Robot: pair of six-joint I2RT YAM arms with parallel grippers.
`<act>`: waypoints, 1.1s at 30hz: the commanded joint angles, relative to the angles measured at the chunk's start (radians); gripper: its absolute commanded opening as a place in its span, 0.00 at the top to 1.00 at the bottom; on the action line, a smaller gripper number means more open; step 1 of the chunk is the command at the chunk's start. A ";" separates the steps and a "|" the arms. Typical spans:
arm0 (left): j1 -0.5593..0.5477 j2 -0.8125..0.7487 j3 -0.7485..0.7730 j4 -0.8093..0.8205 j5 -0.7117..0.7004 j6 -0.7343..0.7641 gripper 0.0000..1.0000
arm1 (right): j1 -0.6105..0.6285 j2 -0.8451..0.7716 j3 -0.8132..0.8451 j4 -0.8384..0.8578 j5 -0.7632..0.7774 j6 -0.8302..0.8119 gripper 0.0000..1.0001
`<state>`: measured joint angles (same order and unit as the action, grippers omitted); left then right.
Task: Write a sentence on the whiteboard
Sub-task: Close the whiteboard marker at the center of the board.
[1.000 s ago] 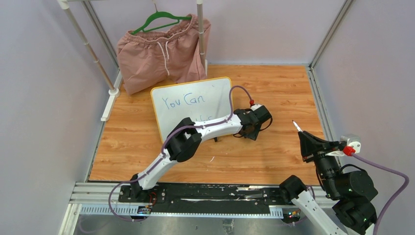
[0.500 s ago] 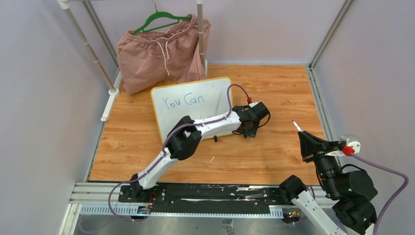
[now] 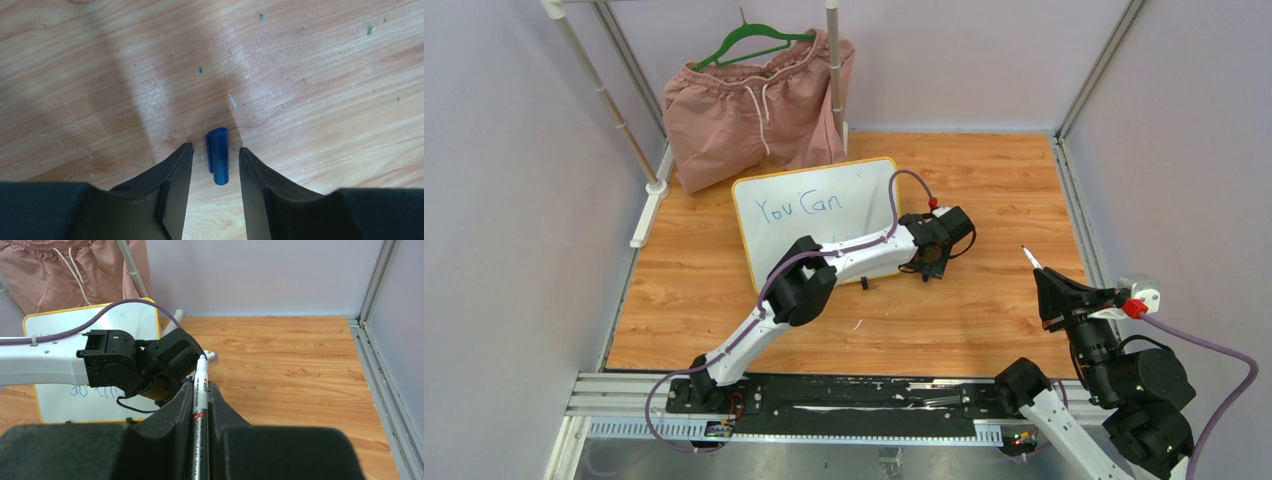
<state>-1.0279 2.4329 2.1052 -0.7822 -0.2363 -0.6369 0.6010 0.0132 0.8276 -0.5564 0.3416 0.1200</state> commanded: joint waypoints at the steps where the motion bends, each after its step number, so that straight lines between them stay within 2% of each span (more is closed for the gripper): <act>1: 0.006 0.056 0.014 -0.056 -0.021 0.024 0.56 | -0.009 -0.008 0.013 0.020 0.003 -0.018 1.00; 20: -0.010 0.114 0.061 -0.102 -0.047 0.060 0.58 | -0.010 -0.009 0.035 0.021 0.010 -0.034 1.00; 33: -0.015 0.130 0.061 -0.102 -0.042 0.065 0.72 | -0.010 -0.009 0.034 0.014 0.013 -0.034 1.00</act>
<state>-1.0397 2.4771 2.1807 -0.8394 -0.2741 -0.5854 0.6010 0.0132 0.8406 -0.5541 0.3424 0.1059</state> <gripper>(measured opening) 0.296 0.150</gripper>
